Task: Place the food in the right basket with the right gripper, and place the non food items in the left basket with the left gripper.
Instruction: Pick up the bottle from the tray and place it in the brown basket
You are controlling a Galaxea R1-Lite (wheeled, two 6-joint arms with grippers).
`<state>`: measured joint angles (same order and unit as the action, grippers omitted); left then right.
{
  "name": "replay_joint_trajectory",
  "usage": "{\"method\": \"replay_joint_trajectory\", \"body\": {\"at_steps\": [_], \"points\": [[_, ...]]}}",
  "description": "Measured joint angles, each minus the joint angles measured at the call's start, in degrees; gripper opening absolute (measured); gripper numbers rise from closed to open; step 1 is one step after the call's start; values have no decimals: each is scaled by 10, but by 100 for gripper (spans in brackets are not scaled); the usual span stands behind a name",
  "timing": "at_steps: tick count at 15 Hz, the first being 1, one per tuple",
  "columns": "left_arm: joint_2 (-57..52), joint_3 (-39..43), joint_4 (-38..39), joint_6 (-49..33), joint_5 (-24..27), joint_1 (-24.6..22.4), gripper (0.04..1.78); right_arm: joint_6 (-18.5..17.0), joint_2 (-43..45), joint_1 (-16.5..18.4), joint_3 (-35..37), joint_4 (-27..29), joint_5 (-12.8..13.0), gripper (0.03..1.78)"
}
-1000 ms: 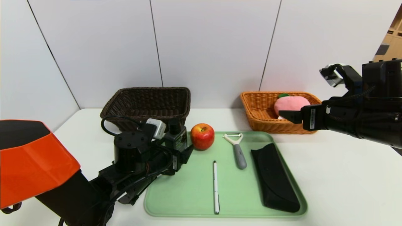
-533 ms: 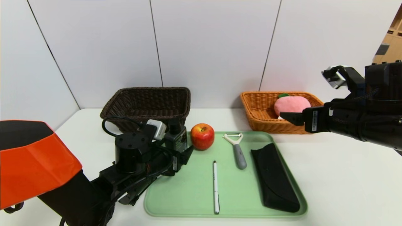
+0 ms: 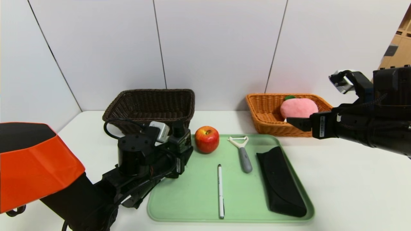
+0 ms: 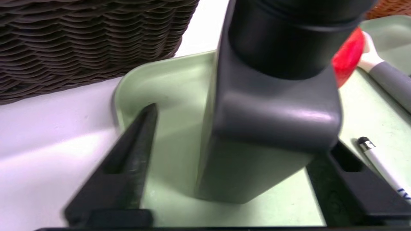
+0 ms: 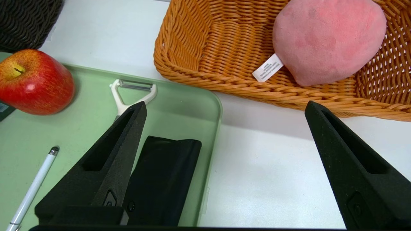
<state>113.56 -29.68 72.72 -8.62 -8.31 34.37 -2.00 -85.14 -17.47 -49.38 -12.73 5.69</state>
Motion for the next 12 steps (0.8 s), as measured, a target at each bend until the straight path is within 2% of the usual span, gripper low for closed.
{"method": "replay_joint_trajectory", "body": {"at_steps": [4,5,12], "points": [[2,-2,0,0,0,0,79,0,0,0,1,0,0,170],[3,-2,0,0,-1,0,59,0,1,0,1,0,0,170],[-27,10,-8,-4,5,3,59,0,5,0,11,0,-1,170]]}}
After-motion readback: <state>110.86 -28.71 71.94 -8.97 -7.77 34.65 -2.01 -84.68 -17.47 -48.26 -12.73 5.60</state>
